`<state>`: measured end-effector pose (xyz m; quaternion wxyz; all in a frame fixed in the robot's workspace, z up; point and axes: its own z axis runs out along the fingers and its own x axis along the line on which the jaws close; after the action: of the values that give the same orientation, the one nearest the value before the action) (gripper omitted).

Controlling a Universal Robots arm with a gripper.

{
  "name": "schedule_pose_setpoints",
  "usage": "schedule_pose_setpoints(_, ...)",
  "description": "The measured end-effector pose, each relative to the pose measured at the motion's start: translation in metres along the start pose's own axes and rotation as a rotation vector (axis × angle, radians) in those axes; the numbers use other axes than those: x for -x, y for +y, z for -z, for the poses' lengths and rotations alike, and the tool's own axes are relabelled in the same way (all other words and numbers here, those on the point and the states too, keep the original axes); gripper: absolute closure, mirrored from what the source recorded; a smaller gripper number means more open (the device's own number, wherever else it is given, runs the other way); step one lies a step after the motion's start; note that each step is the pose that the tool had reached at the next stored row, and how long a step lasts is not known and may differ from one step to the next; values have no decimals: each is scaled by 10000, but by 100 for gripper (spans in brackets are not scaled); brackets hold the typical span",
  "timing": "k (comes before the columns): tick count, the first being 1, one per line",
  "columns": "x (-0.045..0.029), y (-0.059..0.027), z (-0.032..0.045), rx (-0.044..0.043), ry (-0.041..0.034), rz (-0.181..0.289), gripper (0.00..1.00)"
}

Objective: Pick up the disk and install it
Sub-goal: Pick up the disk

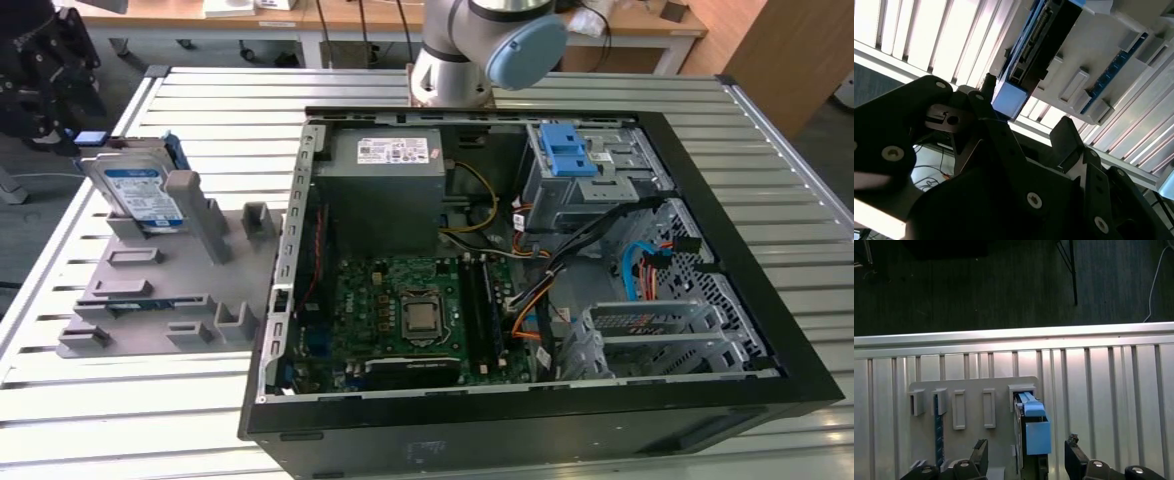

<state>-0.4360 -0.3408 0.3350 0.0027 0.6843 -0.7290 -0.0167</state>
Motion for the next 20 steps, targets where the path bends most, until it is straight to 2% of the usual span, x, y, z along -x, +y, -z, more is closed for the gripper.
schedule_pose_setpoints(12,33,60,-183,-5,7,0,29)
schedule_pose_setpoints(14,36,72,-209,-15,5,1,31)
schedule_pose_setpoints(15,38,74,-224,-19,5,1,38)
schedule_pose_setpoints(20,39,82,-305,-48,3,25,38)
